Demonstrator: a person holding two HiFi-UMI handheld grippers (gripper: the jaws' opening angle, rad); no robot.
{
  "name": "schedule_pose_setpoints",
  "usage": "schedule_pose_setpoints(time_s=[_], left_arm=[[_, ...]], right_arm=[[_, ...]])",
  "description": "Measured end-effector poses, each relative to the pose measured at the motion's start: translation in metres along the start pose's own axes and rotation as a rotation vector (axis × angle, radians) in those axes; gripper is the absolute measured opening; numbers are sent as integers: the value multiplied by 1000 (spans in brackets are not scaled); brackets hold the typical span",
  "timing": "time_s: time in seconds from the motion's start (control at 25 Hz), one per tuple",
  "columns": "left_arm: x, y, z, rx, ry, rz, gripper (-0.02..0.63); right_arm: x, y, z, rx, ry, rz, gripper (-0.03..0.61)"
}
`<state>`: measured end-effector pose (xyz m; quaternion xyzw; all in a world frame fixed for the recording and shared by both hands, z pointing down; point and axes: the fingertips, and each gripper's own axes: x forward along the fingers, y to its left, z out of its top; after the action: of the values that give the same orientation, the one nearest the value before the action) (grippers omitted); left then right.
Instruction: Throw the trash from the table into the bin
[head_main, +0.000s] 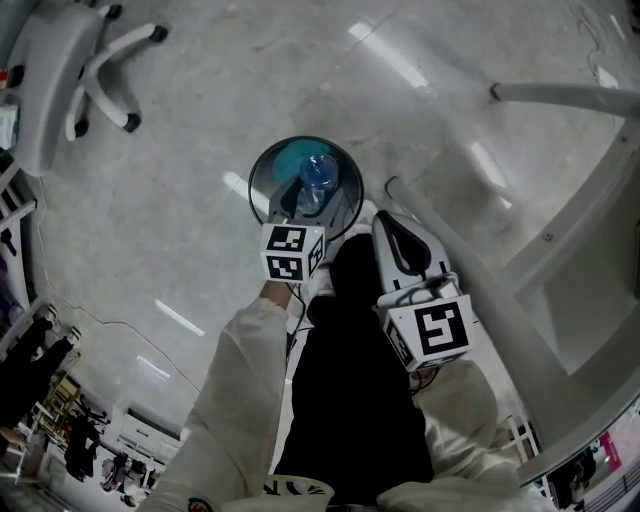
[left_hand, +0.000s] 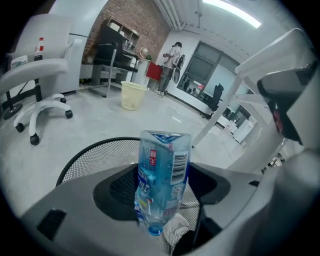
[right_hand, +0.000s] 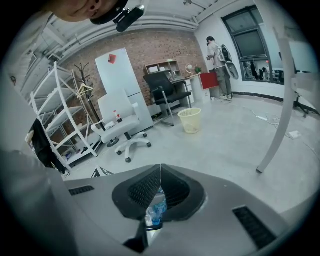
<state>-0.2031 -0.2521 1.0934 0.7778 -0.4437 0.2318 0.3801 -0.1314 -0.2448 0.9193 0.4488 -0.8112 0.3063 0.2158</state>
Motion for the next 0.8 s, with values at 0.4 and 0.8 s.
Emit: schedule_pose_setpoints(time_s=[0.4,0.8], left_arm=[[-1,-2,-27,-10,157,0,311],[-23,-5,-33,2,212,-11,328]], right_arm=[[-6,1,6,-7,-5,-4,20],[-19,24,11,-22,-19,7,20]])
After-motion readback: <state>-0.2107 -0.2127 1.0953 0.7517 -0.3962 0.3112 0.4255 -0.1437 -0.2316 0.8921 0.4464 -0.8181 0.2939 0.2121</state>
